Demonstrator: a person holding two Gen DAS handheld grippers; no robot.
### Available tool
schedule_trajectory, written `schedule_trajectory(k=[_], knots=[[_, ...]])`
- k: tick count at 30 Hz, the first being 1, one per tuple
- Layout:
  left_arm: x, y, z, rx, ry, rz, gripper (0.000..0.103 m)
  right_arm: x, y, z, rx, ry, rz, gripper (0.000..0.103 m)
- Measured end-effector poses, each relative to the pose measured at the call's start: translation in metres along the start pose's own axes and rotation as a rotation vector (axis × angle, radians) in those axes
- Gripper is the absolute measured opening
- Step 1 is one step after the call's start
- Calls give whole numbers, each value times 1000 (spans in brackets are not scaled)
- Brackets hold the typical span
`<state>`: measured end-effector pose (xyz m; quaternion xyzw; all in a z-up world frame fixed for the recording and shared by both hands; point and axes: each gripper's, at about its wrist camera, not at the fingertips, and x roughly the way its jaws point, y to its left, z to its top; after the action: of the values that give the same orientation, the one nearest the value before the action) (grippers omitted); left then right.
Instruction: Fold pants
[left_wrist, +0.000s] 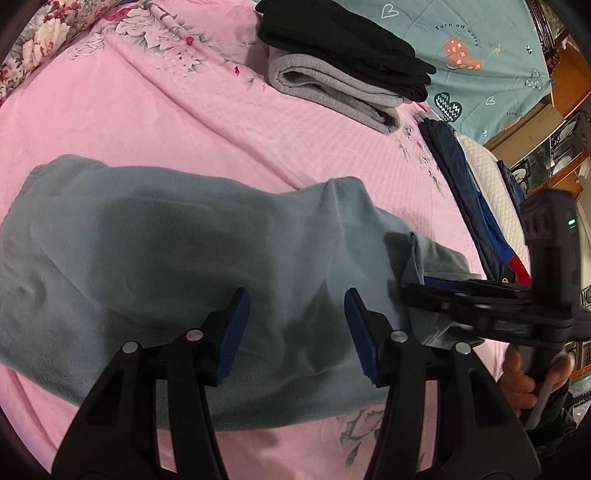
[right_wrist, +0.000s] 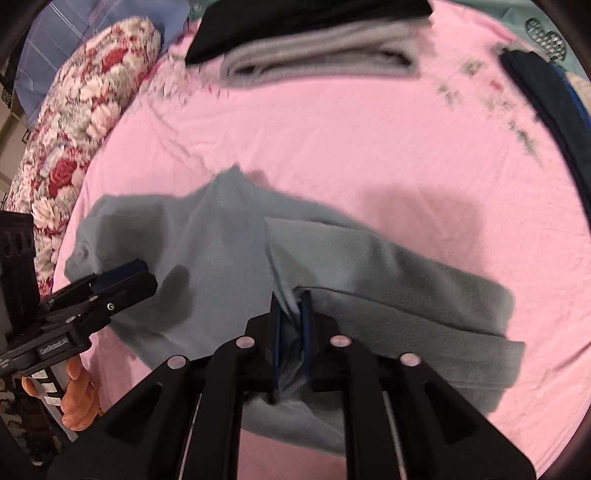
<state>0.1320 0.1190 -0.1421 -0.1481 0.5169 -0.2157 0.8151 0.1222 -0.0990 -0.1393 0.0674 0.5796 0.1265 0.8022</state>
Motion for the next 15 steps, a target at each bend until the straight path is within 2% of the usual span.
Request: schedule_trajectory(k=[1,2,5,7,8,9,11,15], knots=[[0,0,0,3,-2,2,55,0,0,0,7,19,33,32],[0,0,0,5,-2,3,55,-7,-1,1,12,15,72,45],[1,-1,-1,7,-3,8,55,-50,-4,-1,-9,-74,116,49],[0,-1,-2,9,-5,10,55,-76,-12,-7,-20,-131,85,49],[1,-1,-2,11,-5,11,55,-84,-18,-13,-24,-143,51,46],[1,-2,-2,13,-6,14,55,-87,-23,-18,-28,-145,27,32],[1,-2,-2,18,-7,19,55,-83,-31,-31,-35,-124,-8,12],[0,-2,-3,25,-10,25,55,-55,-47,-54,-20,-56,-39,9]])
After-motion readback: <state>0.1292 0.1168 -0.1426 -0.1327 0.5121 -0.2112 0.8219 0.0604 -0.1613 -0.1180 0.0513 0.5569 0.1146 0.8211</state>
